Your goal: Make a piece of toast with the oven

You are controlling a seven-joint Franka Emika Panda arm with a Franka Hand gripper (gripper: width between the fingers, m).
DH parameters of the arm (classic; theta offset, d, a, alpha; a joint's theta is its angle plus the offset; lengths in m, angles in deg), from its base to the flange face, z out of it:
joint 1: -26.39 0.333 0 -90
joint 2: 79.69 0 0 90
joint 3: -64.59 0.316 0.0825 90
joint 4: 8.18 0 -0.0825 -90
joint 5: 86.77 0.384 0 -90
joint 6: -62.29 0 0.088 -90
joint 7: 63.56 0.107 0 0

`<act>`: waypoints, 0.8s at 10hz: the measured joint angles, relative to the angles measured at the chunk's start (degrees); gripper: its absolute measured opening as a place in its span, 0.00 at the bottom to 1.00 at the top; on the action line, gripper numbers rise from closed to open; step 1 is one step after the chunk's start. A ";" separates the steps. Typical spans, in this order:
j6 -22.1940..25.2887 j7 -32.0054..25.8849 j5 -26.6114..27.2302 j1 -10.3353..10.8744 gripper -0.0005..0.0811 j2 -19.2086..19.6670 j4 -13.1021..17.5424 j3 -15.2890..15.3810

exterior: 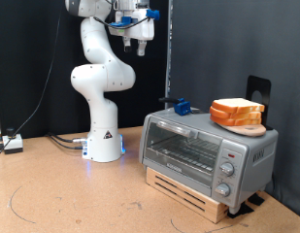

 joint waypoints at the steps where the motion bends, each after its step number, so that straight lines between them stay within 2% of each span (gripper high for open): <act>1: 0.21 -4.43 -1.17 0.92 0.99 -0.01 0.00 0.70; 3: 3.16 -14.38 -1.91 4.67 0.99 -0.18 0.01 1.76; 5: 5.06 -23.87 -5.53 7.11 0.99 0.31 -0.13 2.03; 6: 4.88 -21.85 -4.81 6.83 0.99 0.31 -0.13 2.01; 7: 3.03 -25.95 -2.48 7.72 0.99 0.05 -0.15 1.54; 8: 1.33 -30.97 -0.29 9.81 0.99 -0.65 -0.05 0.79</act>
